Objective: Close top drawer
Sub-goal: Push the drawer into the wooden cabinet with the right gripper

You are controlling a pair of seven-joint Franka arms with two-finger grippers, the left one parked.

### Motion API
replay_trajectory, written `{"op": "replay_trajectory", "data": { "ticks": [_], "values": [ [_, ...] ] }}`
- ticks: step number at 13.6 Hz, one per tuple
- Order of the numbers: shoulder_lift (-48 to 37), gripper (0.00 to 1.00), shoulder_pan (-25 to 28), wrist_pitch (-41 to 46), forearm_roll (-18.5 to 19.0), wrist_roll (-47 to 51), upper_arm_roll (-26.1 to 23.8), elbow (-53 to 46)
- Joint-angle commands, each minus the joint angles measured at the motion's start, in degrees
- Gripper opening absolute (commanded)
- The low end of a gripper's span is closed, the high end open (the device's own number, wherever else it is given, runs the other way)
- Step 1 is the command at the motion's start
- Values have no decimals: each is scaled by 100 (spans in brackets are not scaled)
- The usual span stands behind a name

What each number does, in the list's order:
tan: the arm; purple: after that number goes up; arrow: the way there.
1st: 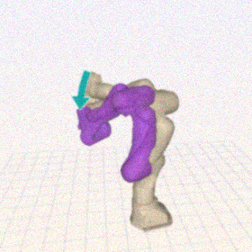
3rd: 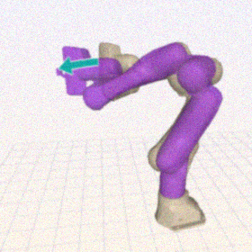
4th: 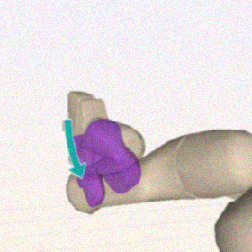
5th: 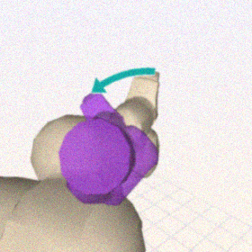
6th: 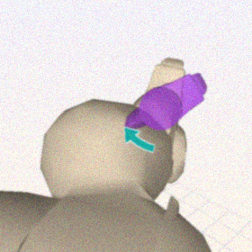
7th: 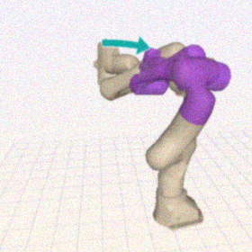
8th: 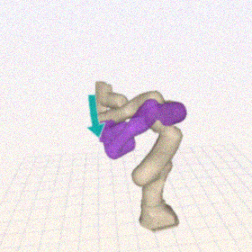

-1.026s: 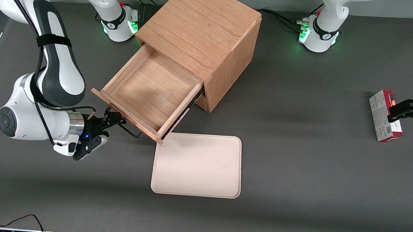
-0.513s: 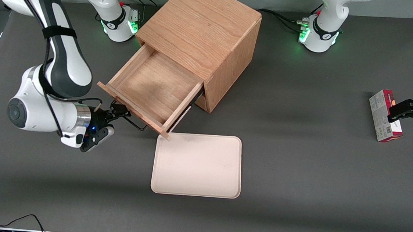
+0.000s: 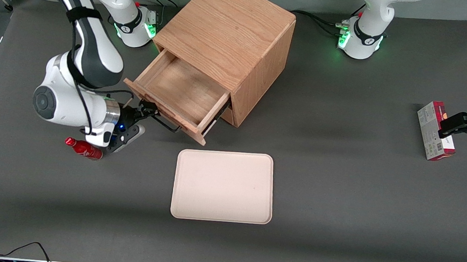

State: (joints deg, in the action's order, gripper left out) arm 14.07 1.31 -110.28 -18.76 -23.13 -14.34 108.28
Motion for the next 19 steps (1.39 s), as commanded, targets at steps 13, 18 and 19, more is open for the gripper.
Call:
{"op": "replay_trajectory", "data": {
  "ticks": [13,18,19],
  "values": [
    [-810,100,-52,42,-523,502,-385,712],
    [-1020,100,-52,-203,-813,608,-578,1081],
    [-1038,100,-52,-213,-813,617,-579,1108]
  ]
}}
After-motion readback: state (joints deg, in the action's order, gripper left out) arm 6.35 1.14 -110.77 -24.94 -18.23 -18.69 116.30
